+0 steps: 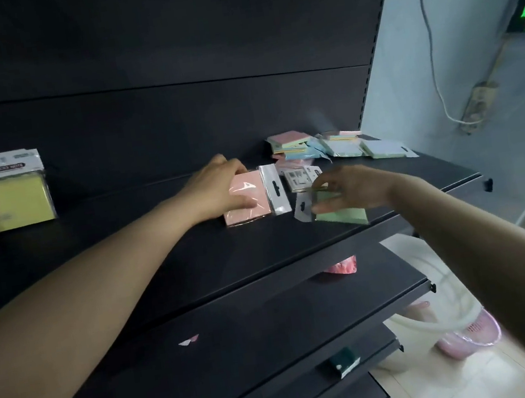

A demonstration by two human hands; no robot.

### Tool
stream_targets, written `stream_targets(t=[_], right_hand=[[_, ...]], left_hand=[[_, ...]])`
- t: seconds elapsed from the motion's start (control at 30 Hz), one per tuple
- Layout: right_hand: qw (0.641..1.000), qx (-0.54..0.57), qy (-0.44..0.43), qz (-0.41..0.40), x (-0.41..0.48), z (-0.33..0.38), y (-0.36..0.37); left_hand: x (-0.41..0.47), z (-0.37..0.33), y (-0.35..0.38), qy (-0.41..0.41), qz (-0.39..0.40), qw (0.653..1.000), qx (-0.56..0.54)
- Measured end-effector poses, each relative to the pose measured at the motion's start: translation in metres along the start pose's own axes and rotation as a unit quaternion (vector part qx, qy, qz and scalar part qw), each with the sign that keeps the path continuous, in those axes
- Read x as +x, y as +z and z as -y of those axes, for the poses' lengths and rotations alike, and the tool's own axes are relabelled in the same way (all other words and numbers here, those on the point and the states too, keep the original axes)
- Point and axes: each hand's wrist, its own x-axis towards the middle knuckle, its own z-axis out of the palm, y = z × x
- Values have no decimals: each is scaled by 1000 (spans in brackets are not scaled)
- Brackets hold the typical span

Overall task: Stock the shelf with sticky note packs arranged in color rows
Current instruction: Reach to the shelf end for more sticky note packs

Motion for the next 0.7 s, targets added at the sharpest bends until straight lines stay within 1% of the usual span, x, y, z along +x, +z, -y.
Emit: stream_targets(t=[0.1,0.23,0.33,0.47,0.57,0.7], right_hand=[[999,22,-18,-31,4,-5,3],[996,74,-1,-53,7,-5,0],[986,115,-13,-123,9,0,-7],[949,203,-59,-235,14,4,-13],[935,235,-74,-255,16,7,-16],[927,234,-98,-275,16,10,-17]], left_hand=[[-4,-9,-2,-10,-53,999,3],[-14,-20,-5,-30,-110,992,52],[-23,-24,-7,-44,-140,988,51],[-35,-27,-12,-54,-176,982,43],[-44,-27,-17,-51,-195,979,25],[-56,-25,-21,-71,-226,971,-1]])
